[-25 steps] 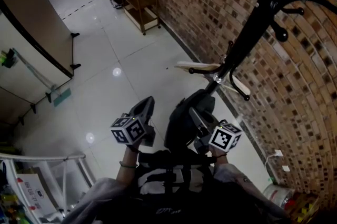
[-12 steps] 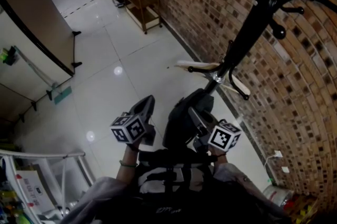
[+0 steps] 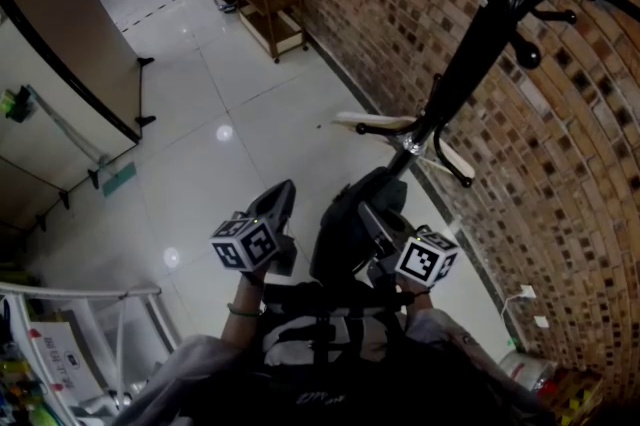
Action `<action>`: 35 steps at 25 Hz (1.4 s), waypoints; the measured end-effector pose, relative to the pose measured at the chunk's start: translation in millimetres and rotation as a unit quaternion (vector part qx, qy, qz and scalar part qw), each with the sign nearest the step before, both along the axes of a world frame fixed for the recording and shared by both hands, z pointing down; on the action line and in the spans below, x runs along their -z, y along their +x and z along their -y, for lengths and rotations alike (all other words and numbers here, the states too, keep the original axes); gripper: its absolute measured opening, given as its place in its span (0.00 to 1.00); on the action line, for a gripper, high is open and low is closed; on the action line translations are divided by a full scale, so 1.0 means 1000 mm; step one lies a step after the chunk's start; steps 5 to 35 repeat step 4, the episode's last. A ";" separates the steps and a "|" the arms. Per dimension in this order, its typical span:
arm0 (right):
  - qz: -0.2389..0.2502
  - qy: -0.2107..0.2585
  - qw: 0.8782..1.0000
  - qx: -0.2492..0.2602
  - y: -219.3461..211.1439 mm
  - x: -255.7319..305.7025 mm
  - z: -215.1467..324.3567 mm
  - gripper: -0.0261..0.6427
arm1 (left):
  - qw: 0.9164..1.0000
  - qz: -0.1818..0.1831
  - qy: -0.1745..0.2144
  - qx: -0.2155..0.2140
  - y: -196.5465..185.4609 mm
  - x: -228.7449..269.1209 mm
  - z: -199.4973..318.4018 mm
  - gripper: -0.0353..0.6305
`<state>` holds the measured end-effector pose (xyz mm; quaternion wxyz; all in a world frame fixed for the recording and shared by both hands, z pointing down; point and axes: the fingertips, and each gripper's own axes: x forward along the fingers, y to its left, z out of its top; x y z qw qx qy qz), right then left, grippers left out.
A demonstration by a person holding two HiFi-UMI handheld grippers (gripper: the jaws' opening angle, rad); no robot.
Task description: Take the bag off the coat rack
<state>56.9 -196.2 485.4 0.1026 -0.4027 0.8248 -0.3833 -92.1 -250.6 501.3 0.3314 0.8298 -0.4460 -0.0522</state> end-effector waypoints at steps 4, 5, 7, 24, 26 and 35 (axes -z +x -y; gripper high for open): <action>-0.003 -0.006 1.000 -0.004 0.003 -0.002 0.000 0.09 | 1.000 0.002 0.001 -0.004 0.004 0.000 0.000 0.06; -0.003 -0.006 1.000 -0.004 0.003 -0.002 0.000 0.09 | 1.000 0.002 0.001 -0.004 0.004 0.000 0.000 0.06; -0.003 -0.006 1.000 -0.004 0.003 -0.002 0.000 0.09 | 1.000 0.002 0.001 -0.004 0.004 0.000 0.000 0.06; -0.003 -0.006 1.000 -0.004 0.003 -0.002 0.000 0.09 | 1.000 0.002 0.001 -0.004 0.004 0.000 0.000 0.06; -0.003 -0.006 1.000 -0.004 0.003 -0.002 0.000 0.09 | 1.000 0.002 0.001 -0.004 0.004 0.000 0.000 0.06; -0.003 -0.006 1.000 -0.004 0.003 -0.002 0.000 0.09 | 1.000 0.002 0.001 -0.004 0.004 0.000 0.000 0.06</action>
